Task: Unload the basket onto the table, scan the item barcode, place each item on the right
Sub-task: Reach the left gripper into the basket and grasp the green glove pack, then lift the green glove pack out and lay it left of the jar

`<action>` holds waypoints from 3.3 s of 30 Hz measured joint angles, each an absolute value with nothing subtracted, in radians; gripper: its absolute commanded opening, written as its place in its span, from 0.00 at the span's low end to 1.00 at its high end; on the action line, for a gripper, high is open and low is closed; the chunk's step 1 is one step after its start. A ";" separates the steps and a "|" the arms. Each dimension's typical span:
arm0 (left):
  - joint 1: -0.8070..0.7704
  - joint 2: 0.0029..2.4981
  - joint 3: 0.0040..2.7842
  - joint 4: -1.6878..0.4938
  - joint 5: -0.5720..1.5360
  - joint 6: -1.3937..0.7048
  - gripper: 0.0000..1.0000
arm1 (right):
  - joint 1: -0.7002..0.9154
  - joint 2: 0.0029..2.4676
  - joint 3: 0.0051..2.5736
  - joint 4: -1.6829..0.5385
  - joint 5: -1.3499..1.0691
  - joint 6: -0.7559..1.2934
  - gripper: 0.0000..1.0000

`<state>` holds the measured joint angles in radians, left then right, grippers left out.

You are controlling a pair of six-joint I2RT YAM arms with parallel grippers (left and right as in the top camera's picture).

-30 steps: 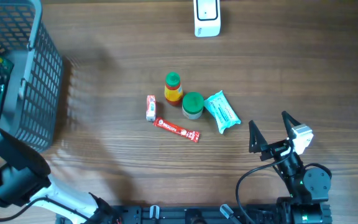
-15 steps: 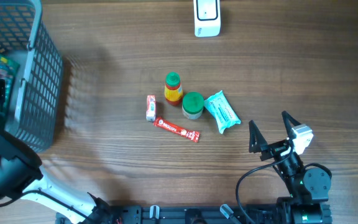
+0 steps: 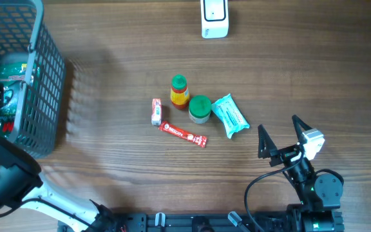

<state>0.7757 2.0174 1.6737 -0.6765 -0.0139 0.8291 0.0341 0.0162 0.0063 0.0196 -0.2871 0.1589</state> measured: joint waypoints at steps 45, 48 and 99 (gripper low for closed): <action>0.537 2.082 1.641 -0.723 -0.028 0.570 1.00 | 0.034 0.016 0.006 0.019 -0.287 0.159 1.00; 0.540 2.124 1.641 -0.745 -0.041 0.543 1.00 | 0.034 0.016 0.006 0.020 -0.287 0.159 1.00; 0.599 1.394 1.740 -0.822 -0.047 0.000 0.04 | 0.034 0.016 0.006 0.020 -0.287 0.159 0.99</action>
